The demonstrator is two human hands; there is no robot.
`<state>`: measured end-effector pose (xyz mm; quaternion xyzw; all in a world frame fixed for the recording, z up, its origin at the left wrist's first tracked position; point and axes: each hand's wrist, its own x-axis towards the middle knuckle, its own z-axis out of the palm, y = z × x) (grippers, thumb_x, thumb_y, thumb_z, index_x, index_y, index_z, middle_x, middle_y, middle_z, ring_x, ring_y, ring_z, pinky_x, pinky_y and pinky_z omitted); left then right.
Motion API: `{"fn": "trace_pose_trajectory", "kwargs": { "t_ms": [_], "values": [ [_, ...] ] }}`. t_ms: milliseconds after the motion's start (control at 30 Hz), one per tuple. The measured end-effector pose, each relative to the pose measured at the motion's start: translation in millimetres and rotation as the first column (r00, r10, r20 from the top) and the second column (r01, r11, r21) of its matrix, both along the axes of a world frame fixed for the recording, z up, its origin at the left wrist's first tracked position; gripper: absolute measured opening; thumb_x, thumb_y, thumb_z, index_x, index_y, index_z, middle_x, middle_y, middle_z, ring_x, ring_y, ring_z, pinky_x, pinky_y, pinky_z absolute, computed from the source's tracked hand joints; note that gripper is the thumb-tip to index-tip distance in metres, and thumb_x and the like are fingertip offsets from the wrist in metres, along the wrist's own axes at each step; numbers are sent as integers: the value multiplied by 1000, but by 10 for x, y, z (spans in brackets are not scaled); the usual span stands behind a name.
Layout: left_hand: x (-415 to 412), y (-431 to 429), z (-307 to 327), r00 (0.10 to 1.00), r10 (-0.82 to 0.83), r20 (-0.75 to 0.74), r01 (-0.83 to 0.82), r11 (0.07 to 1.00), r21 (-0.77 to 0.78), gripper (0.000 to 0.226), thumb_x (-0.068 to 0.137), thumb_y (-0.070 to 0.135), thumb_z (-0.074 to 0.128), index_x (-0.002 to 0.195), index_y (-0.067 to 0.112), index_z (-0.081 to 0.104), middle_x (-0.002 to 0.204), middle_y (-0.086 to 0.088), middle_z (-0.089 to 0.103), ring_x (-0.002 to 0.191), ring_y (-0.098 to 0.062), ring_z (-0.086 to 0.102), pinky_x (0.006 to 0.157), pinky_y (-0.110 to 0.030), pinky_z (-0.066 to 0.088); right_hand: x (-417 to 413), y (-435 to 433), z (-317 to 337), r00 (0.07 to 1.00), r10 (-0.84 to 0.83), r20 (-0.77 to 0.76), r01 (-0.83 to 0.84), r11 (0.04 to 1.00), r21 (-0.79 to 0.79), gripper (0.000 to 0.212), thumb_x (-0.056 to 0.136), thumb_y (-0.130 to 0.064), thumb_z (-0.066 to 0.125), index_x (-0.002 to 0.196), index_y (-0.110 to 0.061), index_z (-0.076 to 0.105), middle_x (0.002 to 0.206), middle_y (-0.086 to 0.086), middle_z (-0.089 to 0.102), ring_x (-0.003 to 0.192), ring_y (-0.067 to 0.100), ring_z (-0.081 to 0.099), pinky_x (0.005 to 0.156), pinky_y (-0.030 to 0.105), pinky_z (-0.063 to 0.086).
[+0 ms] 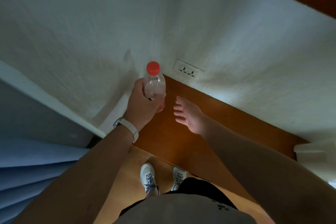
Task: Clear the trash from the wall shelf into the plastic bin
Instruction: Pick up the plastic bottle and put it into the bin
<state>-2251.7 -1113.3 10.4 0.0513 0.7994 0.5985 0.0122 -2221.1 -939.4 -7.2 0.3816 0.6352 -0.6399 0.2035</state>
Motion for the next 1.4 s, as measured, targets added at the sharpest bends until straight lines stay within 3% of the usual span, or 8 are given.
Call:
{"fn": "trace_pose_trajectory", "kwargs": {
  "t_ms": [133,267,400,500,600,733,1100,1400],
  "values": [
    [3,265,140,991,-132,-1,132,991,9,50,76,44,76,116,36,47,100,18,57,89,6,57,68,-9,48,121,233,65,998,-58,-34,56,997,-51,46,93,-46,54,130,-19,52,109,-3,63,95,14,61,69,31,51],
    [77,662,250,961,-276,9,276,961,23,56,70,52,74,115,28,51,102,9,60,87,-2,60,71,-21,53,397,590,148,989,-87,-117,78,994,-83,56,91,-50,53,136,-18,47,127,1,58,95,13,61,69,30,52],
    [250,1129,376,934,-357,4,357,934,31,56,68,54,74,112,30,51,99,10,58,85,0,58,66,-16,50,704,968,288,975,-182,-128,176,983,-60,52,96,-48,49,138,-17,46,129,5,60,101,15,62,70,31,53],
    [408,1513,472,903,-429,-23,429,903,5,56,67,55,75,110,29,51,98,5,59,82,-5,60,64,-17,51,963,1278,397,947,-294,-126,283,954,-99,43,97,-45,52,130,-16,53,117,4,64,101,19,62,81,35,53],
    [606,1893,579,878,-477,-34,476,879,-32,56,67,57,74,109,31,49,100,1,61,85,-10,63,65,-22,56,1253,1596,492,911,-386,-148,363,918,-161,36,98,-39,52,121,-12,56,107,7,61,91,20,56,79,34,47],
    [943,2407,737,862,-505,-33,503,862,-58,57,67,59,73,112,37,46,104,13,58,95,4,56,65,-11,50,1636,2057,635,878,-453,-158,427,888,-172,36,99,-36,52,125,-11,55,118,12,62,93,21,57,79,35,47],
    [1876,3856,1193,792,-599,-121,580,799,-160,57,75,47,75,121,36,44,110,25,53,103,0,56,69,-7,47,2684,3494,1014,873,-404,-272,379,914,-141,20,98,-32,53,110,-16,58,128,13,57,121,25,54,105,44,41],
    [2579,4764,1478,772,-619,-145,607,785,-123,58,72,50,73,120,35,46,105,29,55,100,9,53,70,-2,44,3323,4443,1205,889,-228,-397,269,962,50,26,89,-50,54,102,-29,58,117,-2,62,106,11,60,94,39,51]
  ]
}}
